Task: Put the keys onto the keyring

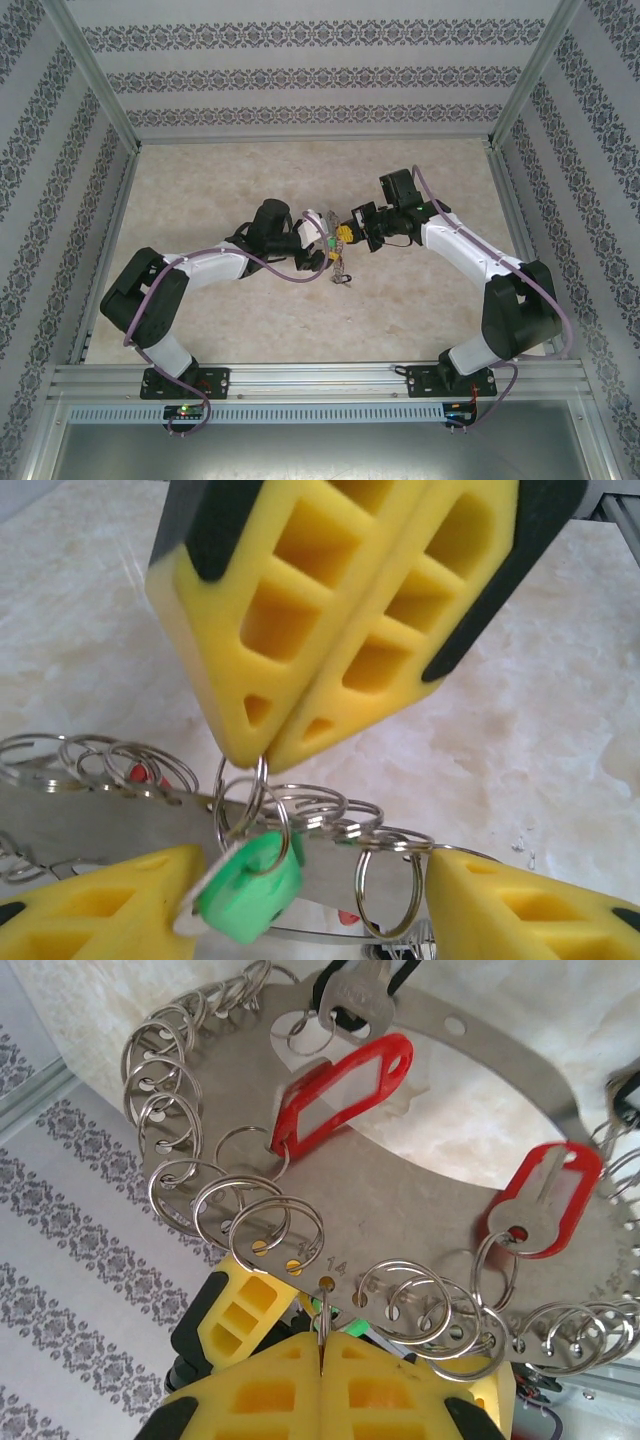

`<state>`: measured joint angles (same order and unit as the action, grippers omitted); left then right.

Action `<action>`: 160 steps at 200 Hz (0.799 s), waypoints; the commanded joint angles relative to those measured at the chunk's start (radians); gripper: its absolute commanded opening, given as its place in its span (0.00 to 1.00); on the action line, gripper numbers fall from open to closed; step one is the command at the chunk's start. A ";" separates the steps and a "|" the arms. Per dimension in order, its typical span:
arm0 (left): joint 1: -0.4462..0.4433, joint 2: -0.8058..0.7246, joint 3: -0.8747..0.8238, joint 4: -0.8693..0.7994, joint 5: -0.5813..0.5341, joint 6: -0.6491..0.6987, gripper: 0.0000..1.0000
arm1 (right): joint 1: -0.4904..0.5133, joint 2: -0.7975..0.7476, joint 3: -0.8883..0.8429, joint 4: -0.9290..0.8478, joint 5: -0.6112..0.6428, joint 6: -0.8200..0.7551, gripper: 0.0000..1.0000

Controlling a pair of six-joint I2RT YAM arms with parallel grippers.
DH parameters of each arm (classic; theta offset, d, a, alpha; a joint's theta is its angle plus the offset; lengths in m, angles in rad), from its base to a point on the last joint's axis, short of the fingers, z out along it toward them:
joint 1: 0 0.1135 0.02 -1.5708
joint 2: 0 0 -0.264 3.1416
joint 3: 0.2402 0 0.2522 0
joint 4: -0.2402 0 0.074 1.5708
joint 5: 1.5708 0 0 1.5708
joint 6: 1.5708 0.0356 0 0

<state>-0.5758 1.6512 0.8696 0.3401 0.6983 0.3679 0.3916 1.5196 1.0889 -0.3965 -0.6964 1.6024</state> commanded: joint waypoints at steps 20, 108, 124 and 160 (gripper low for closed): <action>-0.010 -0.031 0.002 -0.033 0.033 0.097 0.51 | 0.021 0.013 0.029 0.025 -0.079 -0.034 0.00; 0.002 -0.120 -0.029 -0.216 0.070 0.117 0.52 | 0.012 0.021 0.035 0.001 -0.087 -0.088 0.00; 0.011 -0.127 -0.032 -0.211 0.057 0.112 0.50 | 0.012 0.024 0.035 -0.001 -0.090 -0.091 0.00; 0.032 -0.121 -0.032 -0.189 -0.002 0.064 0.41 | 0.013 0.021 0.032 -0.006 -0.090 -0.097 0.00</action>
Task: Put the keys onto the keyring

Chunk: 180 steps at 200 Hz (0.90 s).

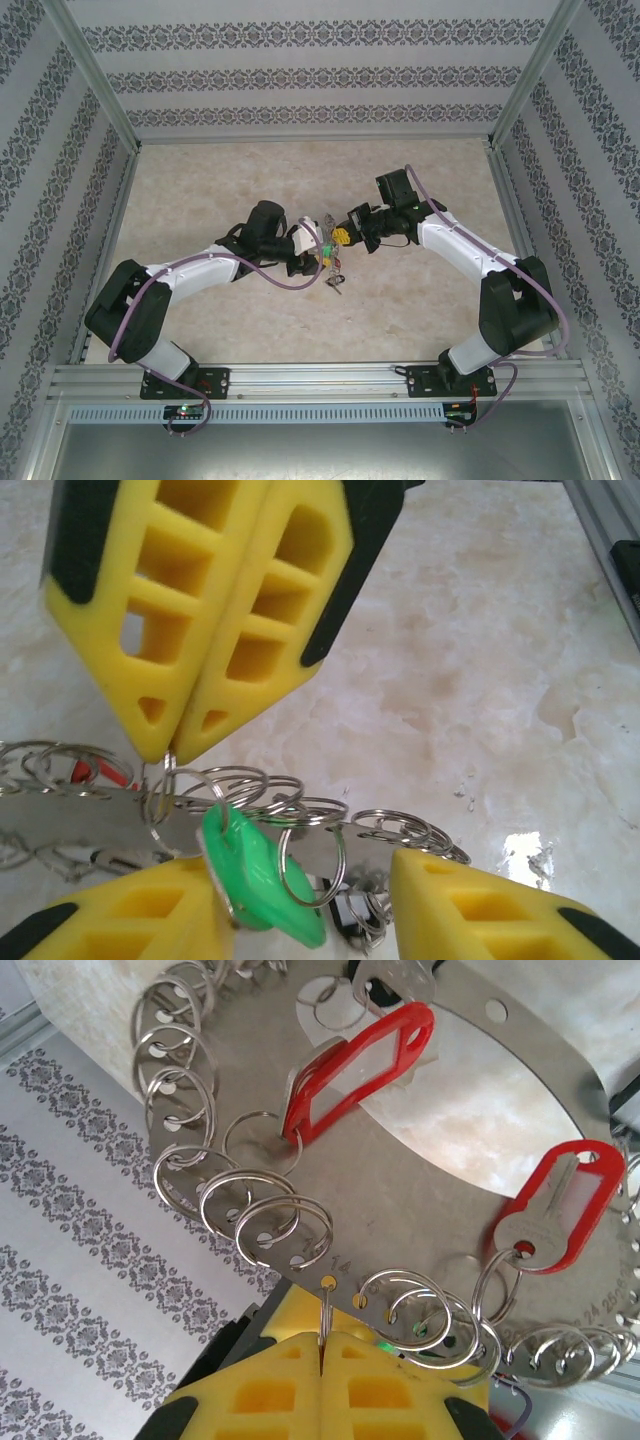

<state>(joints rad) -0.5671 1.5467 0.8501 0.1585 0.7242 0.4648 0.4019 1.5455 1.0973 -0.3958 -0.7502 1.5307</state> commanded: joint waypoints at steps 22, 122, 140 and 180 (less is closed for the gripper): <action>0.033 -0.023 -0.032 0.038 -0.029 -0.064 0.37 | 0.001 -0.001 0.035 -0.039 -0.037 -0.061 0.00; 0.037 0.032 0.001 0.073 -0.014 -0.112 0.46 | 0.008 -0.018 0.026 -0.036 -0.015 -0.052 0.00; 0.036 0.042 0.018 0.054 -0.013 -0.106 0.43 | 0.009 -0.020 0.025 -0.034 -0.017 -0.054 0.00; 0.052 0.023 -0.001 0.080 -0.045 -0.101 0.52 | 0.011 -0.026 0.030 -0.046 -0.013 -0.068 0.00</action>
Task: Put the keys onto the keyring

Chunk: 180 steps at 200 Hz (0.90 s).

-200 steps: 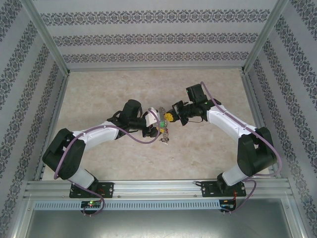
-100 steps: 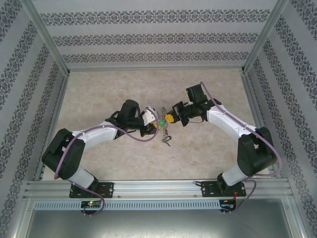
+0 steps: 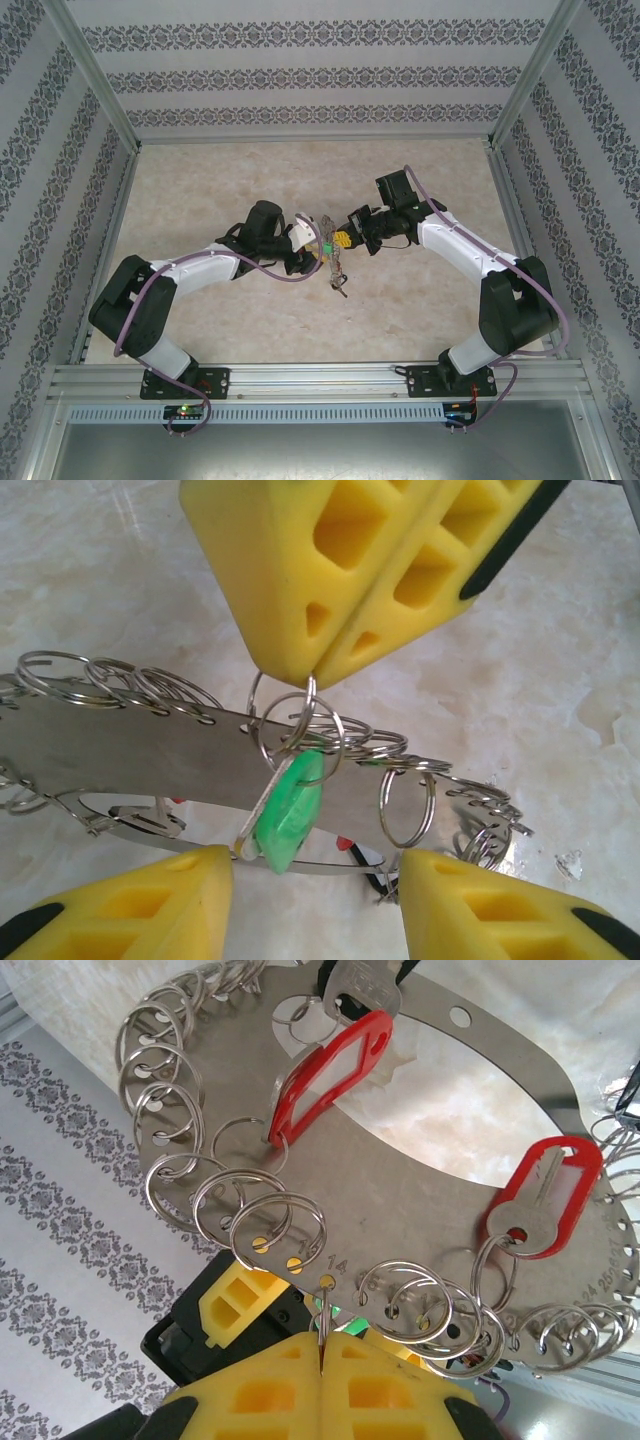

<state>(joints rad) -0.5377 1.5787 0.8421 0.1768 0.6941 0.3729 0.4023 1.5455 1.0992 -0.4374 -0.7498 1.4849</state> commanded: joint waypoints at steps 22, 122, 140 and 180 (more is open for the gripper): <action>0.033 -0.026 -0.023 0.094 -0.022 -0.004 0.58 | 0.012 -0.026 0.028 -0.004 -0.012 -0.023 0.00; 0.031 0.039 0.023 0.139 0.122 -0.066 0.38 | 0.033 -0.010 0.042 -0.002 -0.020 -0.028 0.00; 0.031 0.049 0.029 0.140 0.133 -0.068 0.38 | 0.038 -0.007 0.037 0.002 -0.016 -0.023 0.00; 0.030 0.072 0.077 0.041 0.133 -0.040 0.28 | 0.046 0.002 0.056 -0.003 -0.014 -0.023 0.00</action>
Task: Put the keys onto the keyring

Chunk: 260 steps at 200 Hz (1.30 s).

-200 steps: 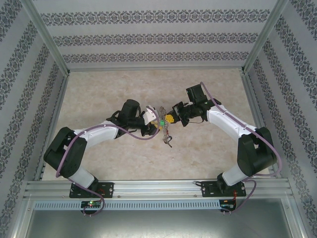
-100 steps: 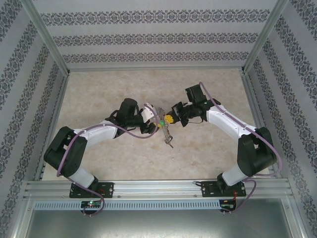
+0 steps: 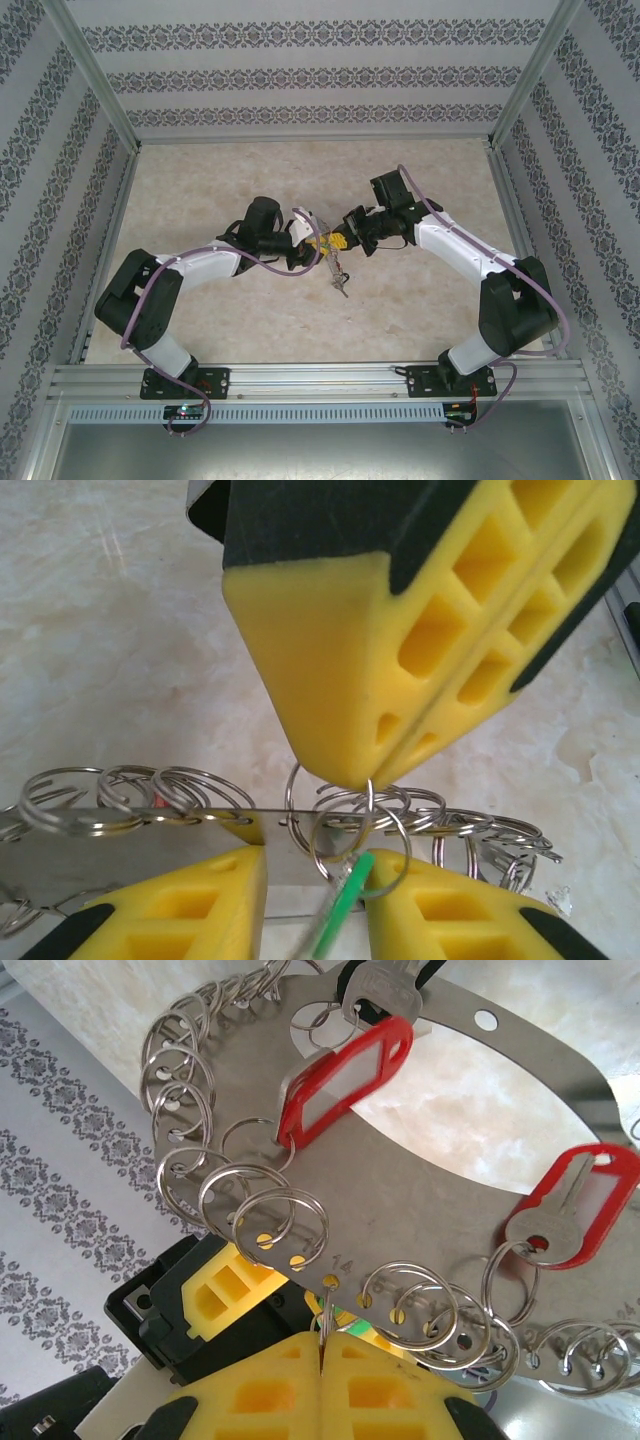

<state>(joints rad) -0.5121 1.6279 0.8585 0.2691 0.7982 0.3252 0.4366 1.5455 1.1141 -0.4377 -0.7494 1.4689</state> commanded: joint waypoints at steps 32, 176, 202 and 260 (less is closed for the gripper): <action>0.005 0.027 0.067 -0.113 -0.010 0.026 0.09 | 0.013 -0.002 0.025 -0.009 -0.005 -0.006 0.00; 0.018 0.070 0.140 -0.355 -0.106 0.258 0.09 | -0.032 -0.028 0.026 -0.026 -0.045 -0.054 0.00; 0.016 0.094 0.162 -0.290 -0.055 0.203 0.32 | -0.023 0.002 0.058 -0.014 -0.048 -0.050 0.00; 0.027 -0.012 0.114 -0.179 0.008 0.143 0.42 | 0.002 0.046 0.096 -0.015 0.003 -0.044 0.00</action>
<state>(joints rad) -0.5014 1.6951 0.9939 0.0017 0.7559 0.5117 0.4194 1.5707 1.1721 -0.4656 -0.7525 1.4147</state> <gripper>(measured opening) 0.387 0.049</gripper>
